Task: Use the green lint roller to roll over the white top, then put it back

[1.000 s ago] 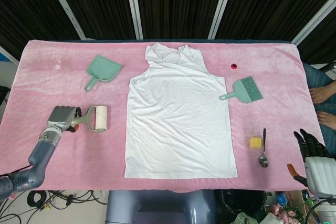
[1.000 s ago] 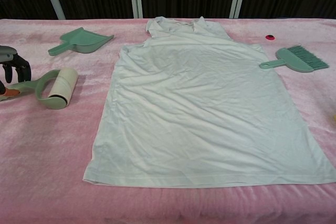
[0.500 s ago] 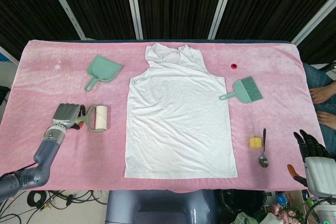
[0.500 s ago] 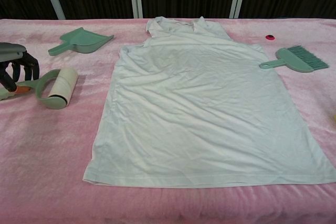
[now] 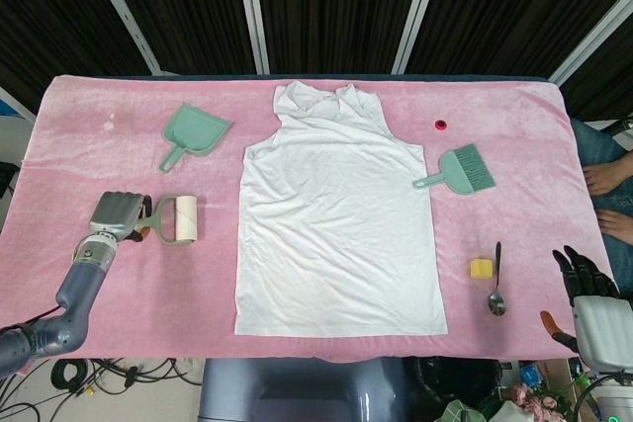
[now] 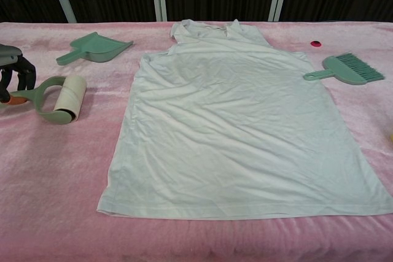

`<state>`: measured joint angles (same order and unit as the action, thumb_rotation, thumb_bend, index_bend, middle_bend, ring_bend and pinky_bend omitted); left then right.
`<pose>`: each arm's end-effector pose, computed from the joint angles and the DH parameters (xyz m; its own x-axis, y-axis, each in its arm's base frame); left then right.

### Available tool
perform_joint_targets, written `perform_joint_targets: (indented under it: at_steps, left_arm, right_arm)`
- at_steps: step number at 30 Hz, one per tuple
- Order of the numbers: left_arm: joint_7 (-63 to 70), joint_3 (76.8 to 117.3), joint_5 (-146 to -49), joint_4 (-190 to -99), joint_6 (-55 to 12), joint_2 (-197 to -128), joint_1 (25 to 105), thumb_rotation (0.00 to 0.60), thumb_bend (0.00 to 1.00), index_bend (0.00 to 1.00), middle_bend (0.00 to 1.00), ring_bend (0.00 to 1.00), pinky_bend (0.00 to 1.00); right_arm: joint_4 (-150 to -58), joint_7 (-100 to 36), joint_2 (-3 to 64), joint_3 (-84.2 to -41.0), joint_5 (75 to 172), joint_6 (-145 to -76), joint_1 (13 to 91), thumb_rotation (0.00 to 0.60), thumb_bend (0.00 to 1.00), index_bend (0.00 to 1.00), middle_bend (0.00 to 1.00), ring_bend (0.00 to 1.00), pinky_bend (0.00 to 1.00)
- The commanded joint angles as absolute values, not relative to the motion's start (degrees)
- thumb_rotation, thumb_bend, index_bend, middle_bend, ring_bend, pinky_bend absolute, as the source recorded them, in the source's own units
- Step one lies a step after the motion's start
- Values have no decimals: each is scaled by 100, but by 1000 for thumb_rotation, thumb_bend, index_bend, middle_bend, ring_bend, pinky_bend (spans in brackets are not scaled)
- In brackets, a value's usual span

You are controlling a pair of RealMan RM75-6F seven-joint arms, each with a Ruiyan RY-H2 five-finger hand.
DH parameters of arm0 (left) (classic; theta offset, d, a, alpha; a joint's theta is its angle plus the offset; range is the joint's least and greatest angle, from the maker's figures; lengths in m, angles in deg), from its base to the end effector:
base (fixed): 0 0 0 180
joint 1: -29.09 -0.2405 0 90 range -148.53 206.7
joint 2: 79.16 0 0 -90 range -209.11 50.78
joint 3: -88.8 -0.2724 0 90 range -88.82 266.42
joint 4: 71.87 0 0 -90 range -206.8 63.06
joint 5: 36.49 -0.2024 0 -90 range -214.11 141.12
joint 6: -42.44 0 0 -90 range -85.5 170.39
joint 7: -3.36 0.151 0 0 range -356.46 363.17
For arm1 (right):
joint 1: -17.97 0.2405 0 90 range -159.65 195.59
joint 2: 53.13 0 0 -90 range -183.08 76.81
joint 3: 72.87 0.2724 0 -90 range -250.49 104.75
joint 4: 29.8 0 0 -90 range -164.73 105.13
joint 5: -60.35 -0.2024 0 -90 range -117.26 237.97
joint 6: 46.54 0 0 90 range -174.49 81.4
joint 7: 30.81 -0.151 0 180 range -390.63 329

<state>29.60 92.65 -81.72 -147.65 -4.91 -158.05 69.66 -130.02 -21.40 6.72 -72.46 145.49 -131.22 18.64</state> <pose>-0.2917 0.3777 0.0568 0.5960 0.4064 0.6926 0.7754 -0.0673 -0.6279 -0.3190 -0.1551 0.1792 0.4822 -0.0922 0.8712 -0.8708 0.0582 0.4881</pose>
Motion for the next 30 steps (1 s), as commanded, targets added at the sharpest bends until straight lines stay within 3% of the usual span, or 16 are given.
perform_joint_targets:
  at_steps: [1,6,13,17,24,30]
  left_arm:
    - [2822,9291,-8233,-14739,-468,-15797,6934,600,489,601,586,547,772]
    - [2266,9451,-8611,-14849,-382,-15675,6895,600,505,613,572,538,772]
    - [965,9618,-10340,-15221,-386,-15223,6938,600,512,644,574,530,771]
    - [864,9667,-10793,-15523,-105,-14915,7237,600,527,658,581,526,746]
    - [1884,9815,-10058,-15975,904,-14528,8154,600,541,672,600,517,731]
    - [2697,9718,-8925,-15746,1041,-14866,8727,600,542,678,605,517,731]
  right_arm:
    - [-13005,-2136,672,-7246,14546,-13122,1862,600,184,0,46,96,208]
    - [-13017,-2134,668,-7240,14524,-13128,1852,600,184,0,46,96,208]
    - [-13066,-2122,666,-7213,14422,-13109,1839,600,184,0,46,97,208]
    - [-13078,-2115,675,-7204,14407,-13116,1832,600,184,0,46,96,208]
    - [-13088,-2097,692,-7189,14377,-13101,1835,600,184,0,46,97,208]
    - [-13087,-2098,695,-7176,14344,-13073,1844,600,184,0,46,101,208]
